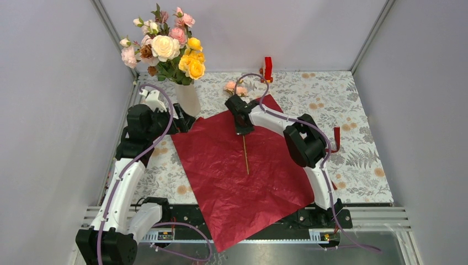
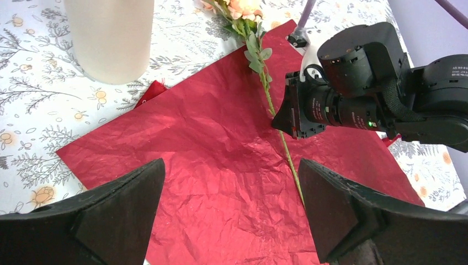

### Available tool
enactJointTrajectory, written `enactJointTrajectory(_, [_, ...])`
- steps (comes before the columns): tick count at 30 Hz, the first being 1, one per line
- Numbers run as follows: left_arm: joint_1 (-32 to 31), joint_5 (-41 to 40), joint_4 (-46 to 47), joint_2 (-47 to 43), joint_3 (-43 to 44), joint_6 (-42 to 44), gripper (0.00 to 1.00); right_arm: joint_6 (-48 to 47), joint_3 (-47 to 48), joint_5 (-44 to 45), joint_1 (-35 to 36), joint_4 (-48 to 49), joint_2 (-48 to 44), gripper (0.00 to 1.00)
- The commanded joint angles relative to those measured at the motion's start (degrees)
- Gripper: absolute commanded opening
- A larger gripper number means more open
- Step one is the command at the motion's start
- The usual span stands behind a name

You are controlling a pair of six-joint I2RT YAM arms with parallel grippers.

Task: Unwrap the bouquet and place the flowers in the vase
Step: Pick up the fake flower from the wrapping paper.

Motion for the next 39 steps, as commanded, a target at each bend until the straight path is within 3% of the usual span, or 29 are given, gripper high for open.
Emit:
enactJointTrajectory(1, [0.49, 3.83, 3.96, -1.16, 1.11, -0.18, 0.98, -0.04, -6.28, 4.88, 1.03, 4.78, -9.15, 0.00])
enactJointTrajectory(4, [0.50, 6.76, 6.06, -1.45, 0.44, -0.27, 0.97, 0.14, -15.47, 8.81, 1.48, 14.52, -15.56, 0.00])
enactJointTrajectory(8, [0.50, 9.44, 8.05, -1.69, -0.34, -0.50, 0.97, -0.37, -20.70, 10.05, 1.49, 17.96, -21.36, 0.00])
enactJointTrajectory(16, [0.22, 23.18, 18.35, -0.30, -3.17, -4.96, 0.99, -2.86, -35.95, 8.75, 1.52, 31.41, -40.38, 0.00])
enactJointTrajectory(20, [-2.73, 25.35, 19.56, -0.72, -2.26, -6.39, 0.99, -5.81, -42.30, 5.20, 1.51, 36.20, -52.64, 0.00])
enactJointTrajectory(26, [-14.15, 27.82, 31.84, 1.75, 5.40, -20.71, 0.99, -14.08, -41.49, -5.87, 1.57, 35.77, -66.83, 0.00])
enactJointTrajectory(30, [-22.57, 25.32, 35.36, 4.44, 11.88, -23.57, 0.99, -16.79, -38.93, -21.48, 1.67, 36.16, -70.94, 0.00])
enactJointTrajectory(34, [-26.85, 24.20, 46.72, 5.91, 12.55, -30.39, 0.99, -12.97, -37.91, -37.09, 1.77, 39.53, -71.78, 0.00])
enactJointTrajectory(39, [-28.24, 20.79, 43.80, 5.75, 13.27, -29.42, 0.99, -9.29, -37.27, -46.65, 2.56, 42.17, -71.74, 0.00])
